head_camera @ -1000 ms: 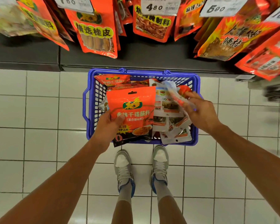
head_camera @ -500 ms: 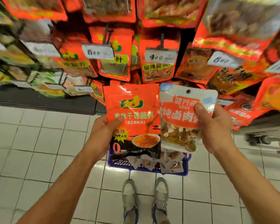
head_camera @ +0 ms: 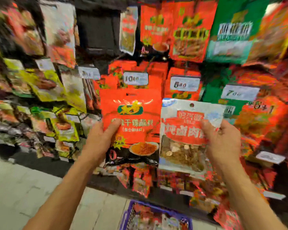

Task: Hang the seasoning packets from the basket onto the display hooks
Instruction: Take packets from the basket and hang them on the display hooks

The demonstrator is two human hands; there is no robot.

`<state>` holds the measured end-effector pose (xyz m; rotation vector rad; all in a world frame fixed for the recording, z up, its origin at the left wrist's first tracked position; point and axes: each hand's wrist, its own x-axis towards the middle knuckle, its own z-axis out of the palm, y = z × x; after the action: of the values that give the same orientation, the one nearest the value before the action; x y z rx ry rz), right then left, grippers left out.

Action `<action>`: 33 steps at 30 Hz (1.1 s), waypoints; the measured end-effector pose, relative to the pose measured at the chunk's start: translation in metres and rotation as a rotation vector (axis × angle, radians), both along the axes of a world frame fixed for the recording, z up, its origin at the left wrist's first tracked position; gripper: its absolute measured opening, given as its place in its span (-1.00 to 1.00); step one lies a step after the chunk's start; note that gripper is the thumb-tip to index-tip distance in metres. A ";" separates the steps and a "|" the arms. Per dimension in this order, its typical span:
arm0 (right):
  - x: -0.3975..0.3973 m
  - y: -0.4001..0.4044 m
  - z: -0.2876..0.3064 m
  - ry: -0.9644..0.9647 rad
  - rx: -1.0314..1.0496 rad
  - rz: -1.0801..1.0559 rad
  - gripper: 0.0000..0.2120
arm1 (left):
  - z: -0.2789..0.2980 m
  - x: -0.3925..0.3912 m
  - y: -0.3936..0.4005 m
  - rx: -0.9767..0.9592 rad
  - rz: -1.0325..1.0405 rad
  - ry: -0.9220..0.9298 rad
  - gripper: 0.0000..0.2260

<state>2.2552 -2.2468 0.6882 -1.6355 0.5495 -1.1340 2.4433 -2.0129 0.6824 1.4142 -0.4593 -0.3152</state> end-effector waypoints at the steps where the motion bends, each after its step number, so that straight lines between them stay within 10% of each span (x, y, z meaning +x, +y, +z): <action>1: 0.006 0.004 0.020 -0.013 -0.024 0.011 -0.86 | 0.016 0.004 0.004 -0.034 0.013 -0.018 -0.89; 33: 0.326 0.121 0.186 -0.147 -0.029 -0.020 -0.73 | 0.151 0.266 0.087 -0.181 -0.143 -0.172 -0.90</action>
<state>2.5812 -2.1256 0.8745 -1.5593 0.4572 -1.2705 2.7089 -1.9264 0.8331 1.2393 -0.7140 -0.2609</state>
